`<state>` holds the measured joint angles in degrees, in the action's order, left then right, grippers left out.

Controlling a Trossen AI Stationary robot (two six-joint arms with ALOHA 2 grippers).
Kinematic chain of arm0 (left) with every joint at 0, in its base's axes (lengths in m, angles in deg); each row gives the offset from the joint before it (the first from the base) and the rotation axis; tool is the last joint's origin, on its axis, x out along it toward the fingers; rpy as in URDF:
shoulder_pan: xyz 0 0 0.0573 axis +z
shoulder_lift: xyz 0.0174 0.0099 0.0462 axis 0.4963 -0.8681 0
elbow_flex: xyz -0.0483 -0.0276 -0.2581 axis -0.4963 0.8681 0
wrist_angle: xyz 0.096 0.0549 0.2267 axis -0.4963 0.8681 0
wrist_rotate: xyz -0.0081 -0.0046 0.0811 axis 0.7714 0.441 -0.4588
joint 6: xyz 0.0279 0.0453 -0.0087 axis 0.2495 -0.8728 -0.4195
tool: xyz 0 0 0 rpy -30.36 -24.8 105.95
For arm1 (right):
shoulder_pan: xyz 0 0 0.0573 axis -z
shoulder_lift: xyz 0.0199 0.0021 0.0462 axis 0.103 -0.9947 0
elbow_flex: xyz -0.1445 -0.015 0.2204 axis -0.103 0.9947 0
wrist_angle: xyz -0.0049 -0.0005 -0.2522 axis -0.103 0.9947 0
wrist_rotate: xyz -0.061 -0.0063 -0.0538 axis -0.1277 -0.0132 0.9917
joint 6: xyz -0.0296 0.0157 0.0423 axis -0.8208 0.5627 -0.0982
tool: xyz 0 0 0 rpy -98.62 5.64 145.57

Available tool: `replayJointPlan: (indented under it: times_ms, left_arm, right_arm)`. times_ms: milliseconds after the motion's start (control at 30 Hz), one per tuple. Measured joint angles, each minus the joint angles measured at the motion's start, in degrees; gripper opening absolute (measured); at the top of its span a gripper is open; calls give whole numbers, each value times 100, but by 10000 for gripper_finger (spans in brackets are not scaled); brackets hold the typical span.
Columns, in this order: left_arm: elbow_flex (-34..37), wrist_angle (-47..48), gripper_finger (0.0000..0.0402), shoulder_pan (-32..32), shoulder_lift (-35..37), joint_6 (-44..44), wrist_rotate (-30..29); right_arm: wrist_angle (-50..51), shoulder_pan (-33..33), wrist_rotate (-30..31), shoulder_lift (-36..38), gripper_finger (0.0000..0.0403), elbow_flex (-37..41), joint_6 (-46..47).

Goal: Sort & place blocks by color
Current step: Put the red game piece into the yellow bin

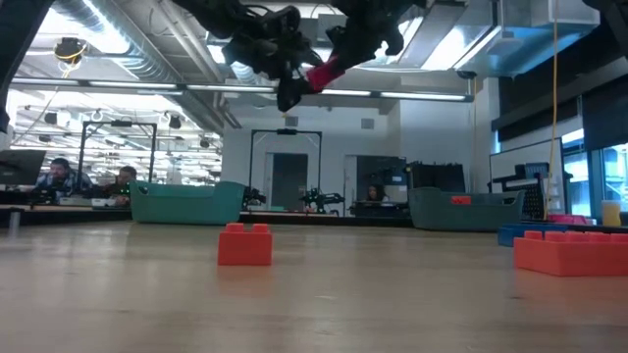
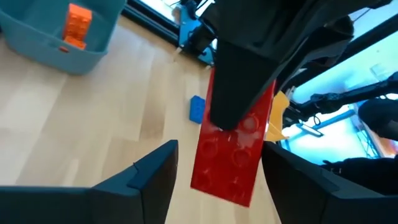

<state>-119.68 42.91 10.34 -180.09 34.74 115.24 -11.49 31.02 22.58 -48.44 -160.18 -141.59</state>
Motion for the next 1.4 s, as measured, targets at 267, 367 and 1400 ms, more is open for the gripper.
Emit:
replayJointPlan:
  times_ms: [267, 367, 1400]
  left_arm:
    - [0, 83, 223, 183, 0, -24, -107]
    - [-4, 237, 223, 243, 0, -255, -279]
    - [7, 1262, 224, -248, -11, -2827, -1836]
  right_arm:
    - [83, -21, 364, 150, 94, 0, 129]
    - [195, -14, 429, 245, 94, 0, 375]
    - [3381, -1748, 1015, 1923, 94, 224, 7480]
